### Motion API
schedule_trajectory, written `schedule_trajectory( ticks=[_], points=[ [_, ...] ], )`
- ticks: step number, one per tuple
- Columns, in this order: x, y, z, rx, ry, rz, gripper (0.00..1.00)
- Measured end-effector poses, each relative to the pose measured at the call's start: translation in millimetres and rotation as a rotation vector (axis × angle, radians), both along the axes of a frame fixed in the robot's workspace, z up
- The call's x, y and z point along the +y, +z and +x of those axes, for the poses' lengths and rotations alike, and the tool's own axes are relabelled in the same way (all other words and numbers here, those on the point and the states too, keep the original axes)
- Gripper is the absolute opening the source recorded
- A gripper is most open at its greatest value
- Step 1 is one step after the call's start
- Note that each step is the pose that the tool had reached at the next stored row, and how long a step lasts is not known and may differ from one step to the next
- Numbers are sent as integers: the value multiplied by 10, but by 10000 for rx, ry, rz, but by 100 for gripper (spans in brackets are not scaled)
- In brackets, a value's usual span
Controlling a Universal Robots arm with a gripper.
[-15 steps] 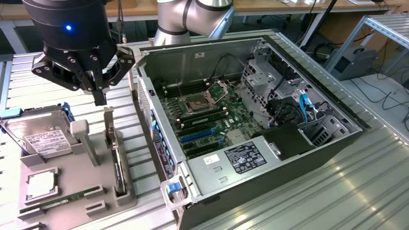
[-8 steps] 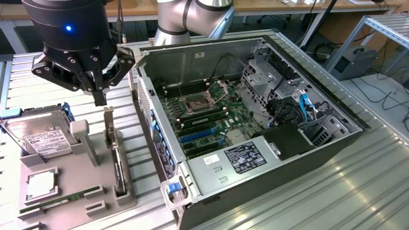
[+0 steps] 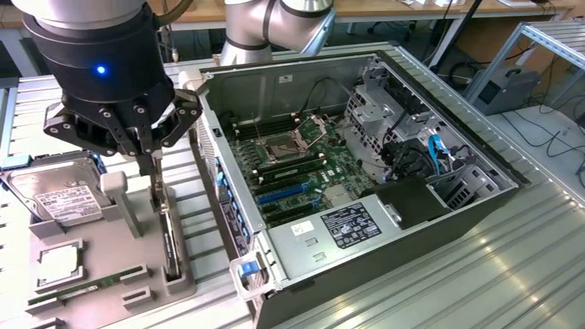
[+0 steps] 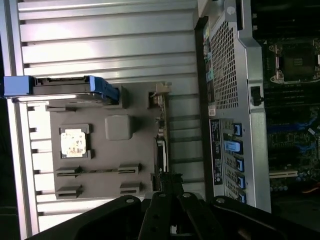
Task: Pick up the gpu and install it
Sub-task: 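Reach for the gpu, then pick up the gpu and move the gpu toward the slot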
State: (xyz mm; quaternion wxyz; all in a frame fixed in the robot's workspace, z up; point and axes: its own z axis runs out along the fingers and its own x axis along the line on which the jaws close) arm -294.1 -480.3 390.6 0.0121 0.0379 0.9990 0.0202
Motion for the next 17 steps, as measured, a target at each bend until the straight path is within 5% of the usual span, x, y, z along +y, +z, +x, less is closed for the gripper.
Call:
schedule_trajectory(
  ticks=[4, 17],
  points=[
    [-86, -8, -57, 0, 0, 0, 11],
    [-87, -8, -57, 0, 0, 0, 11]
  ],
)
